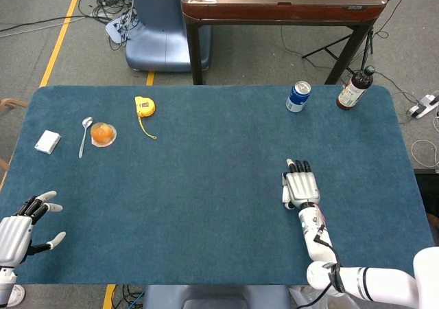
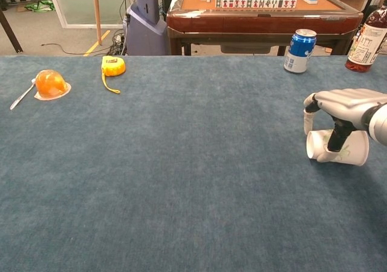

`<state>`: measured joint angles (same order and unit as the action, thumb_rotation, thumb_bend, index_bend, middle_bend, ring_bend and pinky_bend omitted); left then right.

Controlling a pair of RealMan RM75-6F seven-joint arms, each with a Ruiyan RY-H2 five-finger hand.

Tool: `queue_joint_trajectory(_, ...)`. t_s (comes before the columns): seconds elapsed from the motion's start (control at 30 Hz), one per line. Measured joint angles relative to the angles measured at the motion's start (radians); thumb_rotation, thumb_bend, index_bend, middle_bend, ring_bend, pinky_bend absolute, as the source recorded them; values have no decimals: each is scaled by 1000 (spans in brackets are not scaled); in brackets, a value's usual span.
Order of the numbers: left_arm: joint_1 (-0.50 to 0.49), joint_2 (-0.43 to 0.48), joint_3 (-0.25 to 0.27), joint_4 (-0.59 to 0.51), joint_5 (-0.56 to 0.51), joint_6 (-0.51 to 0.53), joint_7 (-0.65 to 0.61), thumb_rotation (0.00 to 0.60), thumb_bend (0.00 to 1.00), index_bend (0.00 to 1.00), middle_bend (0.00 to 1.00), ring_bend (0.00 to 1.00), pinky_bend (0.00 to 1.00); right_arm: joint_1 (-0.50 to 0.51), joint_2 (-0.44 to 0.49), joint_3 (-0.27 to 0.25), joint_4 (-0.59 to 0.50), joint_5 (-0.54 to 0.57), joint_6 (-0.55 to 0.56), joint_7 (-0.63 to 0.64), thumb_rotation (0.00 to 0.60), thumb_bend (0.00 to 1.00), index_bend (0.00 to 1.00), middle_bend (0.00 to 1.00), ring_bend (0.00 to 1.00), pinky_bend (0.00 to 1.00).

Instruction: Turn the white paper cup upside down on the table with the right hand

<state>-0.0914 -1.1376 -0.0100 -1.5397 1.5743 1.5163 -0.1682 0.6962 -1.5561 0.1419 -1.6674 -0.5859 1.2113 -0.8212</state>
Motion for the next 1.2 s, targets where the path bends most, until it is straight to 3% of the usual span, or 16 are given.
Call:
queue_joint_trajectory(0.33,-1,-1,1,1,-1,-3,8,600,149,387,208,169,420,-50,76,2,-45,-112,-17,160,600,66,494,103,0,31)
queue_joint_trajectory(0.63,-3,-5,2,0,0,-8,24,600,149,387,208,169,420,-120,135,-9,-35,-337,-68,472,600,66,507,99,0,0)
queue_joint_trajectory(0.87,-3,-6,2,0,-2,-9,28,600,149,387,208,169,420,-177,127,-32,93,-585,-77,824,600,66,507,93,0,0)
queue_joint_trajectory(1.2,-4,-9,3,3,-9,-17,40,600,149,387,208,169,420,-246,28,-51,376,-785,-17,1338,600,66,517,92,0,0)
